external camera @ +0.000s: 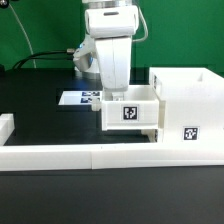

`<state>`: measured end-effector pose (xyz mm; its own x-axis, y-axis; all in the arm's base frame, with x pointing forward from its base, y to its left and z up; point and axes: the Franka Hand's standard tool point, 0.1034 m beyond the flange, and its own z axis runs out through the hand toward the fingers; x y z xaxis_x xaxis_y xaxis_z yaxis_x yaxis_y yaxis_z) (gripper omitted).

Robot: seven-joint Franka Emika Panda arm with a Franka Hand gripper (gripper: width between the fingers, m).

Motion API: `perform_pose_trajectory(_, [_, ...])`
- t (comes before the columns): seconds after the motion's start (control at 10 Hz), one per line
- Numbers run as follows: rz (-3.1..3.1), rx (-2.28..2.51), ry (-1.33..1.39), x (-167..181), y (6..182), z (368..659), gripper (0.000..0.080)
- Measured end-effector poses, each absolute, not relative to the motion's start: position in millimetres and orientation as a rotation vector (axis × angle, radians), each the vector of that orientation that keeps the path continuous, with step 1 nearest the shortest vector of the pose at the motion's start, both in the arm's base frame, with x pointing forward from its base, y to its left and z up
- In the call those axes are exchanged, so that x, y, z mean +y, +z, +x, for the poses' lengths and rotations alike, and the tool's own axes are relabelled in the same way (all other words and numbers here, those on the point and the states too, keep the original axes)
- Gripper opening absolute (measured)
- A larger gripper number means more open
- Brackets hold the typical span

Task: Assemble drawer

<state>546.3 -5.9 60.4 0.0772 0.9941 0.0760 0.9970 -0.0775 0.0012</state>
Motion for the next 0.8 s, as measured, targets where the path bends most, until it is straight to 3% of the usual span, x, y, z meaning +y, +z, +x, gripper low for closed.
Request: perform_pose_trajectory(0.8, [-2.238,-2.1,-0.057,0.5,56.7,537.9,0.0042])
